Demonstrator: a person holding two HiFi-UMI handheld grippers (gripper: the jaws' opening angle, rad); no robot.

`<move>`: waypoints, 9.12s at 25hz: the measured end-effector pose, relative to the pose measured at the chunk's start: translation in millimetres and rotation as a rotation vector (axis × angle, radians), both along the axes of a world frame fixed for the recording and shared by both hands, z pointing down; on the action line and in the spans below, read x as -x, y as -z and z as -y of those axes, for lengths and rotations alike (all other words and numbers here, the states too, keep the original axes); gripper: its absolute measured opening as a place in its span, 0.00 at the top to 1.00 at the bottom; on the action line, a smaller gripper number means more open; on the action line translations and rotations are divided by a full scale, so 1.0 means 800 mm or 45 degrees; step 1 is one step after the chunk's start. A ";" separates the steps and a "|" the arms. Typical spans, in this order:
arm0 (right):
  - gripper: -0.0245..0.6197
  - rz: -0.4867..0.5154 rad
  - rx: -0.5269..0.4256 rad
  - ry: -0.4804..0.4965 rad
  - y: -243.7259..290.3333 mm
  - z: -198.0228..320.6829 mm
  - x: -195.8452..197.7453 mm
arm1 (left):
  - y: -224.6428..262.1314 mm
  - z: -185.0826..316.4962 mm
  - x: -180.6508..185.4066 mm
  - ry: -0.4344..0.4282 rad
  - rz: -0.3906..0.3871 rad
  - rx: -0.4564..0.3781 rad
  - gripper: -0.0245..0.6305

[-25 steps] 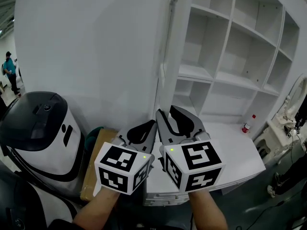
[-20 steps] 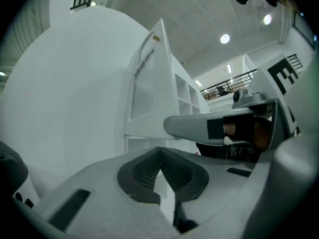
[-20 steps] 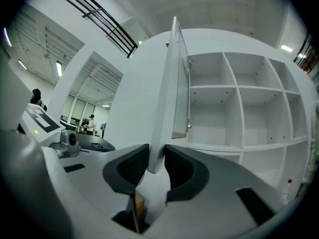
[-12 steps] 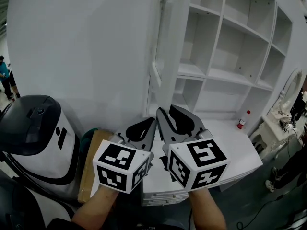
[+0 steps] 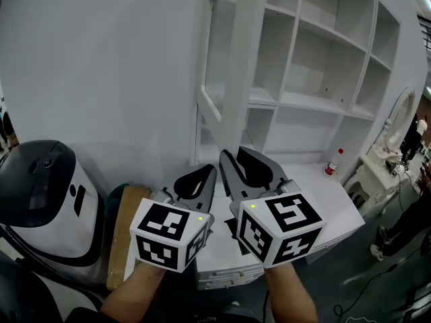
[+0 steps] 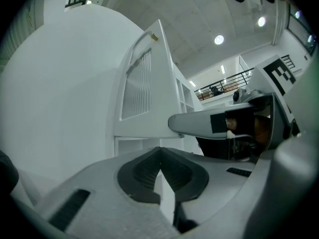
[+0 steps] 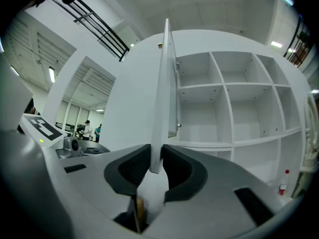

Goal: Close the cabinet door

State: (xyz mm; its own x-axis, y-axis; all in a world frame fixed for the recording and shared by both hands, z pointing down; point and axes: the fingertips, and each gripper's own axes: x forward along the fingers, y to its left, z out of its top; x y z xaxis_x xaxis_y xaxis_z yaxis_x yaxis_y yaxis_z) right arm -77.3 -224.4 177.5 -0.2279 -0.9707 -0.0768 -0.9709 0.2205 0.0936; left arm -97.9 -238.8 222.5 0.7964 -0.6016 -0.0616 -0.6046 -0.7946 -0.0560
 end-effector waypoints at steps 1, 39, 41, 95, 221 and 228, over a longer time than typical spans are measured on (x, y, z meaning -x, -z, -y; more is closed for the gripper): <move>0.83 0.003 0.001 -0.001 0.000 0.000 -0.001 | 0.000 0.000 -0.001 -0.005 -0.001 -0.001 0.95; 0.85 0.089 0.012 -0.066 0.000 0.011 -0.116 | 0.003 0.015 -0.092 -0.130 0.001 -0.007 0.95; 0.85 0.093 0.006 -0.056 0.000 0.014 -0.124 | 0.001 0.018 -0.098 -0.129 0.005 -0.007 0.95; 0.79 0.130 0.015 0.147 0.002 0.149 -0.312 | 0.002 0.142 -0.269 0.006 0.077 -0.035 0.95; 0.91 -0.053 0.025 0.077 -0.050 0.141 -0.198 | -0.014 0.137 -0.183 0.200 0.036 0.051 0.95; 0.91 -0.055 0.043 0.056 -0.059 0.126 -0.187 | -0.020 0.125 -0.175 0.177 0.035 0.057 0.95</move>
